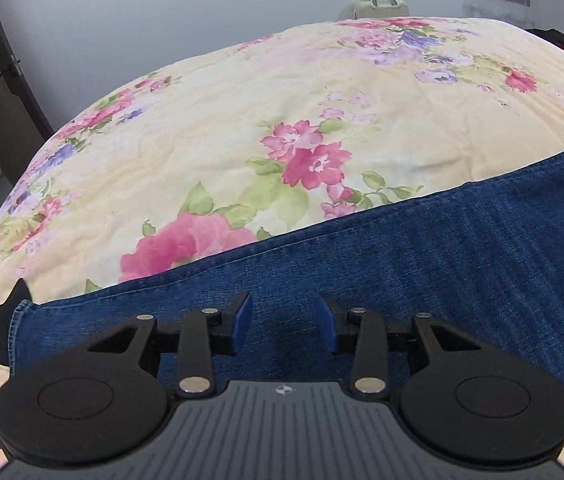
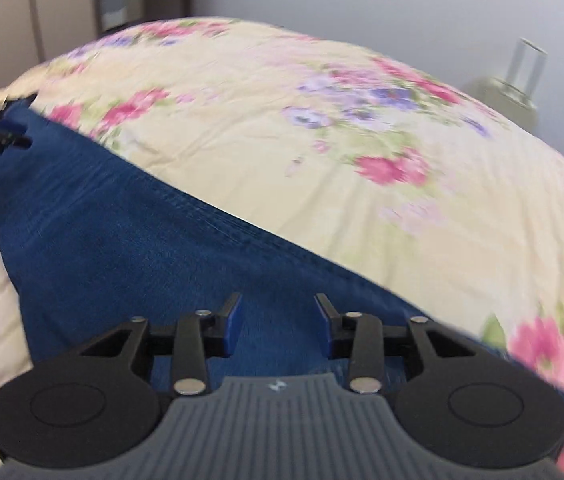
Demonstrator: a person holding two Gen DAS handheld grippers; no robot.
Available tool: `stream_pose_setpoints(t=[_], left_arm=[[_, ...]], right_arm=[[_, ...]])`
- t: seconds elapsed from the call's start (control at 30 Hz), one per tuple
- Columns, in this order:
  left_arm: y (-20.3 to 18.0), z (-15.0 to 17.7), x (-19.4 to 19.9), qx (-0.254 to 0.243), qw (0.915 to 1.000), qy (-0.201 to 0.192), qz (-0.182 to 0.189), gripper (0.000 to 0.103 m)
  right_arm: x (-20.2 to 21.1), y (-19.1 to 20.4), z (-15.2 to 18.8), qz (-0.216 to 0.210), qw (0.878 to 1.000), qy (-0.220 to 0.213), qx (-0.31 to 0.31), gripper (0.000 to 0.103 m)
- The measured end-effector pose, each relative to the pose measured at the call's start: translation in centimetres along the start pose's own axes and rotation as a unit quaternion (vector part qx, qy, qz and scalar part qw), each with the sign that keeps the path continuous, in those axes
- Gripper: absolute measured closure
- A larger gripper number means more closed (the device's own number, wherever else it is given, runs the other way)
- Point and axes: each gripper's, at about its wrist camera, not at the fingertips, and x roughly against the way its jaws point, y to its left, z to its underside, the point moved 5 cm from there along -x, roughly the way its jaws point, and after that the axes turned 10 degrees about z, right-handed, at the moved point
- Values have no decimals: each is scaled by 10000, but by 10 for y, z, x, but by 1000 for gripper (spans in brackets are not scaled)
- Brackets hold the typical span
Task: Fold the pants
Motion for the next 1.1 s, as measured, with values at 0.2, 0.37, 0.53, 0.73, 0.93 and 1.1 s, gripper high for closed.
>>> stream_pose_setpoints(t=[0.2,0.37,0.53,0.73,0.93,1.1], left_arm=[[2,4,-14,-35,10000,85,20,58],[2,8,-18,20,10000,22,29,58],[3,8,-19,89,9999,-68,-49,58],[1,6,-14,108,9995,-98,-266,58],[8,7,-23,228,9984,100,-514,58],[18,11,-23,277,9960,260,-805,57]], right_arm=[[-78,20,-25,-483,9933,323,997,45],[-115,28,-26,-747,9862,592,1355,55],[-103,26,-20,-615,9863,495,1448,100],[-81,33,-25,-21,9841,43,1776,103],[-110,20,-36,356,9899,305,1341,103],[-115,0,-31,163,9981,458,371,69]])
